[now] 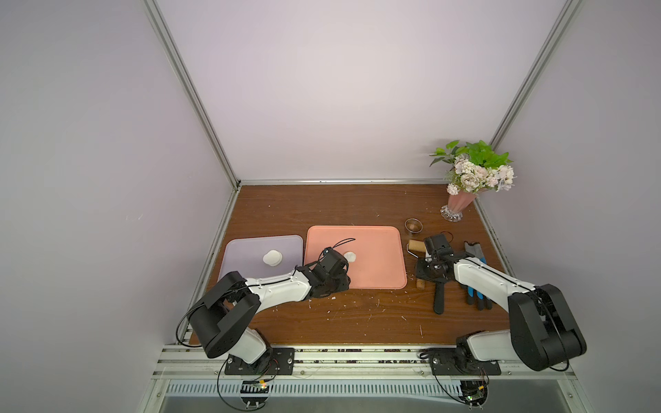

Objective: Roll out the dumpling wrappers from the dough
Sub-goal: Adjust the work surface at the center of the board.

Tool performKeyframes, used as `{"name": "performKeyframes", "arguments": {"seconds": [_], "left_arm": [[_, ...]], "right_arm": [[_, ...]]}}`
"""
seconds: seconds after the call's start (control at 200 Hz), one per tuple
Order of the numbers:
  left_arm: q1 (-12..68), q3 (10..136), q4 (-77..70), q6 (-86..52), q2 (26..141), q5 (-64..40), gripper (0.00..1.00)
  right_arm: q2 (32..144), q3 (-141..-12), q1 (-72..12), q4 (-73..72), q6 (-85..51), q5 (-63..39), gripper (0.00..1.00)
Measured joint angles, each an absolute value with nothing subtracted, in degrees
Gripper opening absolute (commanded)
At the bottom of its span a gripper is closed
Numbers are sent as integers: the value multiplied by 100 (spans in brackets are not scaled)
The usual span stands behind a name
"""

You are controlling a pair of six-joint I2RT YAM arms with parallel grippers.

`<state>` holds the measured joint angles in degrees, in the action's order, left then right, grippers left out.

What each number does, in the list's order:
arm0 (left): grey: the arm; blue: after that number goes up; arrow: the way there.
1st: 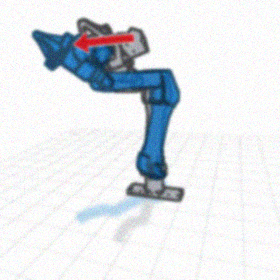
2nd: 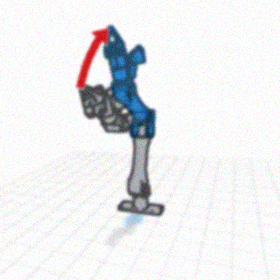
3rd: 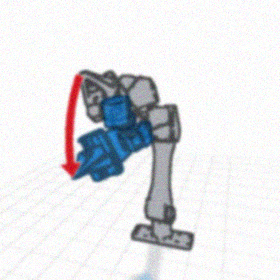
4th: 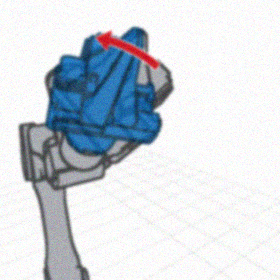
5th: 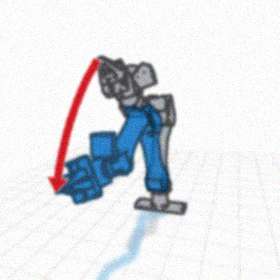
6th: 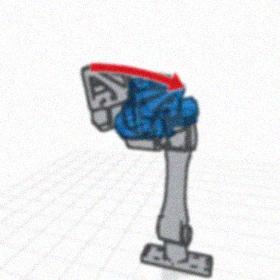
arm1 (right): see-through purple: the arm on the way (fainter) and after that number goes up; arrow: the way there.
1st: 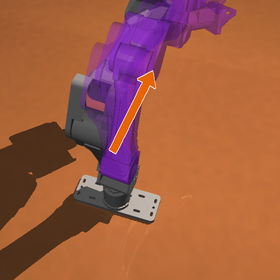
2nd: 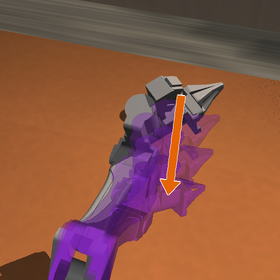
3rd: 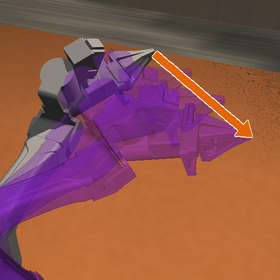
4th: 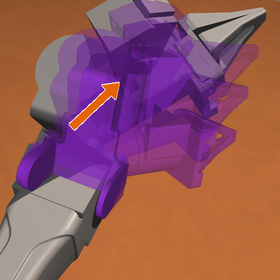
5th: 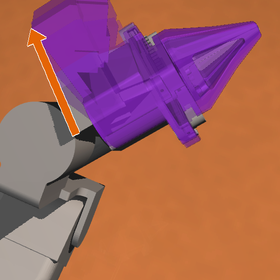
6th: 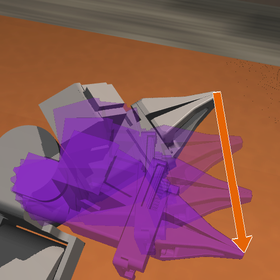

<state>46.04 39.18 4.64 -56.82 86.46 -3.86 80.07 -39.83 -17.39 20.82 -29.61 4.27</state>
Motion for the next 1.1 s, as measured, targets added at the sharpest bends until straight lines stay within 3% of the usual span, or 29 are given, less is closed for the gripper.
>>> {"name": "performKeyframes", "arguments": {"seconds": [0.28,0.42,0.555,0.881,1.101], "left_arm": [[4619,4071,899,-5682,8606,-329,41],[4630,4180,1219,-5680,8595,-276,44],[4650,4359,1549,-5673,8573,-217,51],[4635,4965,1898,-5586,7992,32,55],[4600,4862,1280,-5572,7391,23,60]], "right_arm": [[8106,-3883,-1767,1861,-2995,449,34],[8101,-3872,-1791,1789,-3004,451,20],[8051,-3859,-1793,1806,-2980,451,14],[6761,-3769,-1806,2167,-2895,322,11],[5905,-3767,-2112,2145,-2786,16,11]]}}
